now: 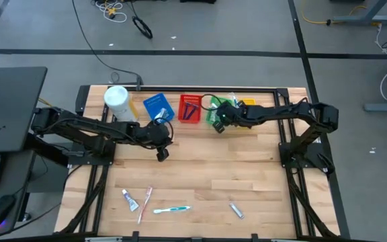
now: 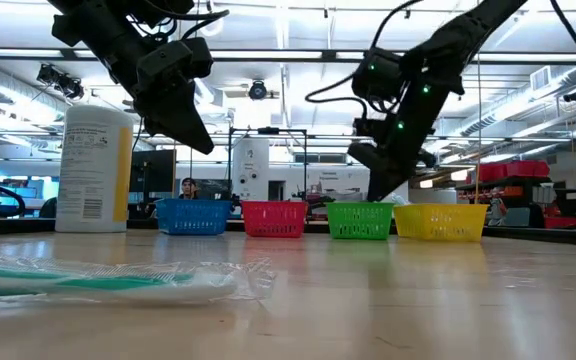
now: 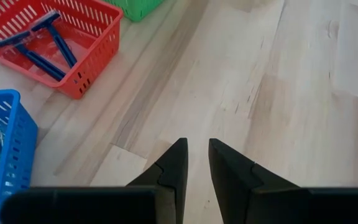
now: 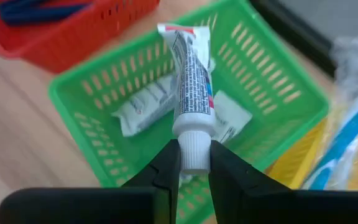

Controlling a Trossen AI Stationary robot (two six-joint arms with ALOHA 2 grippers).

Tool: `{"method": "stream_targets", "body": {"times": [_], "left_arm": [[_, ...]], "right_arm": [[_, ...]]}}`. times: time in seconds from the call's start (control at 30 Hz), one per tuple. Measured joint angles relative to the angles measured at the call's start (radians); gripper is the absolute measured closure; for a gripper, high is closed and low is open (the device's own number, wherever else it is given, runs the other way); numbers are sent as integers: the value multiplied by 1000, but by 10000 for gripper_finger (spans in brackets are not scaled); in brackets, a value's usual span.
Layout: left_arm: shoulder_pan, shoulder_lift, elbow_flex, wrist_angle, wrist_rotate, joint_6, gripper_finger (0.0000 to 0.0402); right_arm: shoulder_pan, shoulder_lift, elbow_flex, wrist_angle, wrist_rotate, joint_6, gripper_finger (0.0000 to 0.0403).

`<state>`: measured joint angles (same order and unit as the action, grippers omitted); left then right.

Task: Pick & Place Travel size toiletries
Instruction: Put the white toothpaste into the green basket, then put the orange toothbrush into the yellow basket

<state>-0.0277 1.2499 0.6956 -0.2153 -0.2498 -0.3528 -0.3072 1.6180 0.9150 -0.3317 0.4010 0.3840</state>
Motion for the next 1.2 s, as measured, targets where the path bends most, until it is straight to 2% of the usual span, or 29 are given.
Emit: {"method": "stream_targets", "body": {"times": [0.17, 0.37, 0.67, 0.93, 1.07, 1.2], "left_arm": [[0, 0, 0, 5, -1, 44, 330], [0, 0, 0, 5, -1, 45, 330], [0, 0, 0, 5, 2, 43, 330], [0, 0, 0, 5, 3, 43, 330], [0, 0, 0, 5, 3, 43, 330], [-2, 0, 0, 5, 4, 23, 330]], "right_arm": [[-34, 0, -25, -2, -106, -4, 338], [-47, 0, -28, 2, -115, -35, 325], [-47, -4, -28, 8, -115, -74, 251], [7, -86, -28, 62, -124, -169, 242], [63, -118, -28, 108, -196, -194, 241], [126, -121, -28, 146, -314, -202, 243]]}}
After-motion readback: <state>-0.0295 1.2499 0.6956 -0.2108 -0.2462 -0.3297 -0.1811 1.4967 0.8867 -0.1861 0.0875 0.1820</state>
